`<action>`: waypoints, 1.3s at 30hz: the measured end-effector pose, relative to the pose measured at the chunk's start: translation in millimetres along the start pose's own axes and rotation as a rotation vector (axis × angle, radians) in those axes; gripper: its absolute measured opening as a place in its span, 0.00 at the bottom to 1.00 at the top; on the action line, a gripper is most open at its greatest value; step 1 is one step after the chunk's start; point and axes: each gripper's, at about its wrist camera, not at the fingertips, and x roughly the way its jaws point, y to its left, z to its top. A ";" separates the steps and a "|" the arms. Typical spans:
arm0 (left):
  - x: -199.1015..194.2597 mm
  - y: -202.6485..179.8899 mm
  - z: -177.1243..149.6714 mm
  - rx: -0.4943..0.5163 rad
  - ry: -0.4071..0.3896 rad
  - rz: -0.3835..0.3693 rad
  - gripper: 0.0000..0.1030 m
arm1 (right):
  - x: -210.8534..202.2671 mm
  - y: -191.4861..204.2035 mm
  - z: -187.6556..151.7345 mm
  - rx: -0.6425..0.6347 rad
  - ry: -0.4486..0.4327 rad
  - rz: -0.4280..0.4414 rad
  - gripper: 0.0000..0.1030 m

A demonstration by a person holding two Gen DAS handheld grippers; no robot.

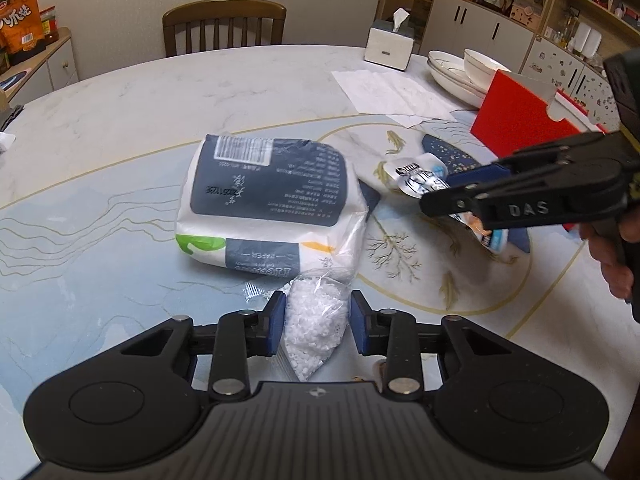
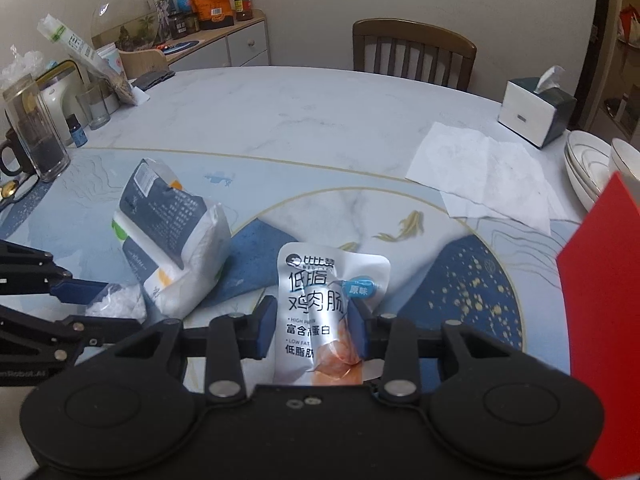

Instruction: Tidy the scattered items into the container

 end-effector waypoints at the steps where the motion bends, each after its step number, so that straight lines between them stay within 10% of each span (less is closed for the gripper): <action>1: -1.6 -1.5 0.4 0.004 -0.004 0.000 0.31 | -4.1 -0.5 -2.2 0.008 0.000 -0.001 0.34; 39: -45.0 -164.3 79.3 0.175 -0.181 -0.202 0.31 | -167.5 -91.0 -42.8 0.171 -0.168 -0.141 0.34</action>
